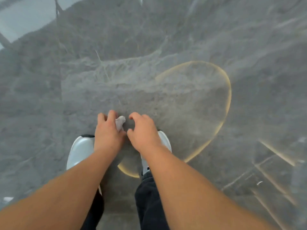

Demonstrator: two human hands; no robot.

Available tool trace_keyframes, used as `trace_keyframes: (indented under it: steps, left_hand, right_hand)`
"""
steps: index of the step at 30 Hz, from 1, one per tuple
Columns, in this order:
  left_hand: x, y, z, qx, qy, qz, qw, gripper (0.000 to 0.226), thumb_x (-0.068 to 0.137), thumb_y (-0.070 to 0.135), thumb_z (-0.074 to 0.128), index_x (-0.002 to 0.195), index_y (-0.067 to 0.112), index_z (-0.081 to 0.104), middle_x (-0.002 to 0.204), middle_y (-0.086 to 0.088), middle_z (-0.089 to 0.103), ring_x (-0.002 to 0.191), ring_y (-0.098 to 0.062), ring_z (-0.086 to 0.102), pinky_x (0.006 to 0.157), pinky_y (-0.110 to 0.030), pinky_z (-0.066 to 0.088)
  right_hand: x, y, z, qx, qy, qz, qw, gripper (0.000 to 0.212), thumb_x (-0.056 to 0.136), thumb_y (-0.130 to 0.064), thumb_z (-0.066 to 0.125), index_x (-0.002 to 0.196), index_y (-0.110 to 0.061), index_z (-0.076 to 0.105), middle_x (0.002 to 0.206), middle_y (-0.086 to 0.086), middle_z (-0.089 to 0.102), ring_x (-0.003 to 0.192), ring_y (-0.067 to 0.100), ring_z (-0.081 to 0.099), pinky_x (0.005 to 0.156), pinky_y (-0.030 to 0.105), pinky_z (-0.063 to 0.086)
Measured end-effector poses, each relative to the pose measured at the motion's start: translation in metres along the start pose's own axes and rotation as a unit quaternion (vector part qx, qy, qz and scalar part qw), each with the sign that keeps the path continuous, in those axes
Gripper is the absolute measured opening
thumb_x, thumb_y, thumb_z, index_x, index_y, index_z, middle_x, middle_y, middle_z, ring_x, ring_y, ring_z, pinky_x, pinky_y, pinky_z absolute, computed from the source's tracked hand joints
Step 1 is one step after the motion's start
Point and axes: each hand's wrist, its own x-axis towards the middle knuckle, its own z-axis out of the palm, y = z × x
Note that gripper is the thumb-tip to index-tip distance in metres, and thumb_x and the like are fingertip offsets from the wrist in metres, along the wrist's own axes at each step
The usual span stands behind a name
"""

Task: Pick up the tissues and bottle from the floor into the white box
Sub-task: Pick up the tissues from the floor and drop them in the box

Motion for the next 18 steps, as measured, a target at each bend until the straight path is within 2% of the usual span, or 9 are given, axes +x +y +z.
trace_keyframes:
  steps: [3, 7, 11, 14, 18]
  left_hand:
    - [0.004, -0.012, -0.005, -0.022, -0.010, 0.037, 0.999, 0.023, 0.073, 0.012, 0.066, 0.089, 0.017, 0.050, 0.092, -0.005, 0.041, 0.068, -0.028, 0.048, 0.064, -0.035, 0.041]
    - [0.006, -0.009, -0.039, 0.019, -0.050, 0.060, 0.997, 0.027, 0.073, 0.002, 0.061, 0.098, 0.011, 0.055, 0.097, -0.009, 0.046, 0.077, -0.027, 0.046, 0.070, -0.033, 0.041]
    - [-0.010, 0.035, -0.112, 0.034, -0.082, 0.073, 0.993, 0.035, 0.072, -0.002, 0.061, 0.104, 0.009, 0.054, 0.101, -0.011, 0.044, 0.084, -0.032, 0.049, 0.074, -0.030, 0.037]
    - [-0.050, 0.099, -0.189, 0.070, -0.125, 0.142, 0.979, 0.039, 0.073, -0.003, 0.059, 0.109, 0.010, 0.053, 0.104, -0.011, 0.044, 0.088, -0.033, 0.052, 0.076, -0.031, 0.040]
    - [-0.143, 0.197, -0.312, 0.127, -0.155, 0.234, 0.951, 0.037, 0.075, -0.001, 0.057, 0.110, 0.013, 0.053, 0.101, -0.004, 0.040, 0.079, -0.026, 0.049, 0.075, -0.032, 0.044]
  right_hand:
    - [-0.001, -0.008, 0.030, 0.021, 0.031, 0.030, 0.999, 0.030, 0.085, -0.015, 0.059, 0.114, -0.018, 0.052, 0.116, 0.012, 0.052, 0.107, 0.035, 0.054, 0.089, 0.042, 0.045]
    - [-0.019, -0.016, 0.012, 0.000, 0.071, 0.068, 0.995, 0.033, 0.085, -0.012, 0.056, 0.117, -0.018, 0.050, 0.117, 0.011, 0.049, 0.105, 0.035, 0.055, 0.083, 0.041, 0.046]
    - [-0.065, -0.030, -0.059, -0.031, 0.116, 0.085, 0.989, 0.034, 0.086, -0.009, 0.052, 0.118, -0.019, 0.050, 0.116, 0.011, 0.050, 0.105, 0.036, 0.055, 0.081, 0.041, 0.047]
    - [-0.132, -0.057, -0.129, -0.010, 0.157, 0.134, 0.978, 0.032, 0.085, -0.008, 0.050, 0.115, -0.019, 0.050, 0.114, 0.009, 0.051, 0.104, 0.036, 0.055, 0.078, 0.040, 0.046]
    - [-0.278, -0.103, -0.221, 0.019, 0.211, 0.169, 0.963, 0.028, 0.087, -0.011, 0.051, 0.114, -0.016, 0.051, 0.115, 0.012, 0.051, 0.104, 0.036, 0.056, 0.084, 0.042, 0.048]
